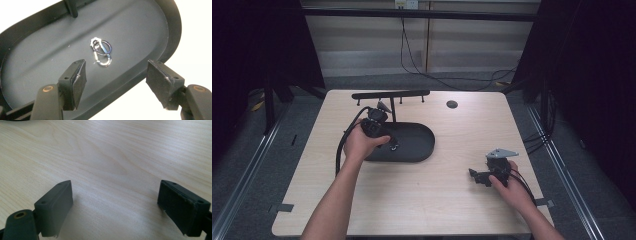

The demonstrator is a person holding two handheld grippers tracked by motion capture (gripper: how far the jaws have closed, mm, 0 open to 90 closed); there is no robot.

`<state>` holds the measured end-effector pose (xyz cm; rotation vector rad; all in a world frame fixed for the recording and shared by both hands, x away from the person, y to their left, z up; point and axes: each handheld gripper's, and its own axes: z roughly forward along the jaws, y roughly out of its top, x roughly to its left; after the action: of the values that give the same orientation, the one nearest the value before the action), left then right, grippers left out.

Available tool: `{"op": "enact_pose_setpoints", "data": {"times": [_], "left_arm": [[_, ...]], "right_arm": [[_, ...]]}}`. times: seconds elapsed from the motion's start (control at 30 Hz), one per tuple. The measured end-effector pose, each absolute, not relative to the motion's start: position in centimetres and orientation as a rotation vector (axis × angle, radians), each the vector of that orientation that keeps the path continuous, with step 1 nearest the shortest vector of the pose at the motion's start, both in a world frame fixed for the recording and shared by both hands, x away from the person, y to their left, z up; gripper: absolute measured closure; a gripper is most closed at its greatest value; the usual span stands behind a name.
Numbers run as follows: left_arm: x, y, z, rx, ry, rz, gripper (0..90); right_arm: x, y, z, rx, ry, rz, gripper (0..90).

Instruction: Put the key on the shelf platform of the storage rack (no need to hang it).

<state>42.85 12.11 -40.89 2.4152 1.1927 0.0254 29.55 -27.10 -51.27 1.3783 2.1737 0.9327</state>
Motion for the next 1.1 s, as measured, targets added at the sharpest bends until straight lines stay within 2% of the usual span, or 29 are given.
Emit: {"op": "enact_pose_setpoints", "data": {"times": [1.1], "left_arm": [[39.7, 15.2, -40.9, 2.336, 1.138, 0.023, 24.0]], "right_arm": [[29.5, -27.1, -51.3, 1.381, 2.175, 0.932, 12.3]]}}
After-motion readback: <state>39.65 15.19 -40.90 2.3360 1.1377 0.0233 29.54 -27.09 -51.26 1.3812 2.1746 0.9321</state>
